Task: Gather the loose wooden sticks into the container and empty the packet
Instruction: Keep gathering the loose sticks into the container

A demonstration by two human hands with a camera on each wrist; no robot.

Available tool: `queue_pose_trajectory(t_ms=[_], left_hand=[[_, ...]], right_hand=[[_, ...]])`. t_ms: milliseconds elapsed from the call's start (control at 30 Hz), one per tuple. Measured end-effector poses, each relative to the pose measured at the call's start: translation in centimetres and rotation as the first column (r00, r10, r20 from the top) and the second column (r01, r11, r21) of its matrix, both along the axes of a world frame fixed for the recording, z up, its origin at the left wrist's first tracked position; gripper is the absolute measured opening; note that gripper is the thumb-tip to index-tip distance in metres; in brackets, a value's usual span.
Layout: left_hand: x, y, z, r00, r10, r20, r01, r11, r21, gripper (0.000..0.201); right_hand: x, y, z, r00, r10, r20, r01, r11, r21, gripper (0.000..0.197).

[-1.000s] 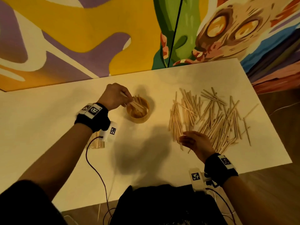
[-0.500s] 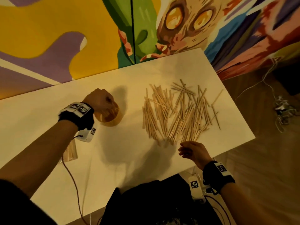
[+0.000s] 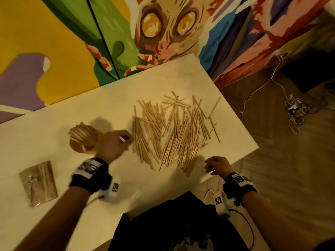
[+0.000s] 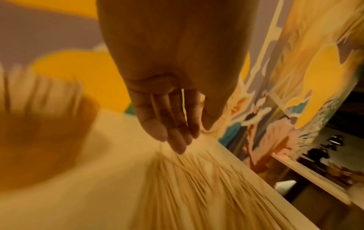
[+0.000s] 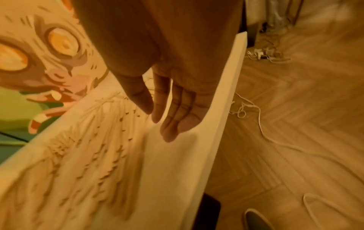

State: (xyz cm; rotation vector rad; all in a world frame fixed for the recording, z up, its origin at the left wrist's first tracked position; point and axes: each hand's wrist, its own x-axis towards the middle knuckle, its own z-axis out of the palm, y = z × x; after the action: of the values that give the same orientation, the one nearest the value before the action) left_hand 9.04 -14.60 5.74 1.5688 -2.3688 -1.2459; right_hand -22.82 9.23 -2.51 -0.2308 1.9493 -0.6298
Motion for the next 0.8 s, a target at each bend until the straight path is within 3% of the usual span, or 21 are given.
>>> queue_pose_trajectory(t_ms=[67, 133, 267, 400, 600, 667, 800], left_hand=[[-3.8, 3.5, -2.9, 0.999, -0.04, 0.02, 0.039, 0.996, 0.082, 0.007], [-7.3, 6.2, -5.4, 0.997, -0.03, 0.075, 0.017, 0.985, 0.17, 0.024], [-11.9, 7.8, -8.2, 0.965, -0.098, 0.245, 0.065, 0.988, 0.141, 0.042], [-15.3, 7.1, -9.1, 0.915, -0.141, 0.377, 0.123, 0.99, 0.073, 0.055], [-18.3, 5.4, -10.0, 0.875, -0.107, 0.472, 0.07, 0.993, 0.095, 0.091], [-18.6, 5.9, -10.2, 0.868, -0.105, 0.485, 0.089, 0.994, 0.055, 0.088], [-18.4, 7.1, -10.6, 0.892, -0.079, 0.445, 0.078, 0.997, 0.021, 0.054]], right_hand=[[-1.4, -0.1, -0.6, 0.985, 0.144, -0.092, -0.139, 0.988, 0.067, 0.014], [-2.4, -0.7, -0.9, 0.954, 0.284, -0.102, -0.271, 0.955, 0.123, 0.015], [-3.7, -2.6, -1.0, 0.851, 0.524, -0.029, -0.508, 0.837, 0.206, 0.026], [-5.0, -3.6, -1.3, 0.817, 0.575, 0.046, -0.571, 0.796, 0.201, 0.029], [-6.5, -3.8, -1.5, 0.786, 0.582, 0.207, -0.613, 0.776, 0.147, 0.022], [-6.9, -4.1, -1.6, 0.771, 0.579, 0.265, -0.624, 0.769, 0.137, 0.02], [-7.2, -4.5, -1.9, 0.762, 0.56, 0.326, -0.624, 0.769, 0.138, 0.024]])
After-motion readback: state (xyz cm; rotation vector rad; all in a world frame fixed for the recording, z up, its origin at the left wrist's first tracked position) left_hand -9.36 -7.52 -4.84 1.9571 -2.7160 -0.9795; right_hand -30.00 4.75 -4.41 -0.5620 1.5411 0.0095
